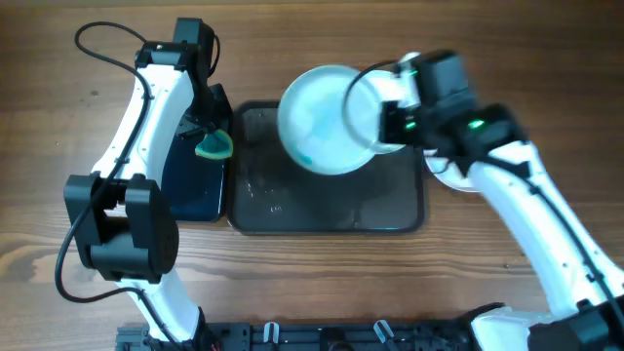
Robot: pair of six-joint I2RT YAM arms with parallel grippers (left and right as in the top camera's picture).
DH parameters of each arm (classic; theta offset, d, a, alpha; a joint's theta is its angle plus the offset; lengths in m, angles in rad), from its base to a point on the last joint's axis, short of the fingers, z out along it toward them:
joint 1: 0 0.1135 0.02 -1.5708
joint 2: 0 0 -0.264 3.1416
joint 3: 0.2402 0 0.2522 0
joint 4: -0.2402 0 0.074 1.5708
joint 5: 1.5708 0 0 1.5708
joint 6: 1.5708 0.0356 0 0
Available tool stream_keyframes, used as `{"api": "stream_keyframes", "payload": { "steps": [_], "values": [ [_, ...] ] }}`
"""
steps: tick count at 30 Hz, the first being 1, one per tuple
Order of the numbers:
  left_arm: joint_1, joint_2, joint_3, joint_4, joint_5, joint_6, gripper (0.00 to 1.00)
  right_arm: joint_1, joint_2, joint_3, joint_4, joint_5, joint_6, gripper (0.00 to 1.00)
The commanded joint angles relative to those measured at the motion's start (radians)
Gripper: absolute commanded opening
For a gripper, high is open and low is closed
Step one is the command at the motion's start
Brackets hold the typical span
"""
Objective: Clean dirty plates on tray and stack at the side
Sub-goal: 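Carry the plate right and stack it on the first plate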
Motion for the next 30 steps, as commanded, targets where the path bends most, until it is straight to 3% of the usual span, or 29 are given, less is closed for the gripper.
{"api": "stream_keyframes", "payload": {
  "steps": [1,5,11,20,28,30],
  "values": [
    [0.006,-0.024,0.013,-0.005,0.010,-0.017,0.04,-0.203,-0.011,0.012,-0.049,-0.239,0.018,0.04],
    [0.006,-0.024,0.013,-0.007,0.010,-0.017,0.04,-0.431,-0.011,0.011,-0.129,-0.118,0.011,0.04],
    [0.005,-0.024,0.013,-0.008,0.010,-0.017,0.04,-0.599,-0.009,-0.026,-0.177,0.163,0.035,0.04],
    [0.005,-0.024,0.013,-0.008,0.010,-0.018,0.04,-0.631,0.053,-0.238,0.026,0.229,0.064,0.04],
    [0.005,-0.024,0.013,-0.008,0.010,-0.018,0.04,-0.631,0.212,-0.238,0.015,0.233,0.009,0.04],
    [0.005,-0.024,0.013,-0.008,0.010,-0.018,0.04,-0.631,0.213,-0.237,0.002,0.227,0.006,0.11]
  ]
}}
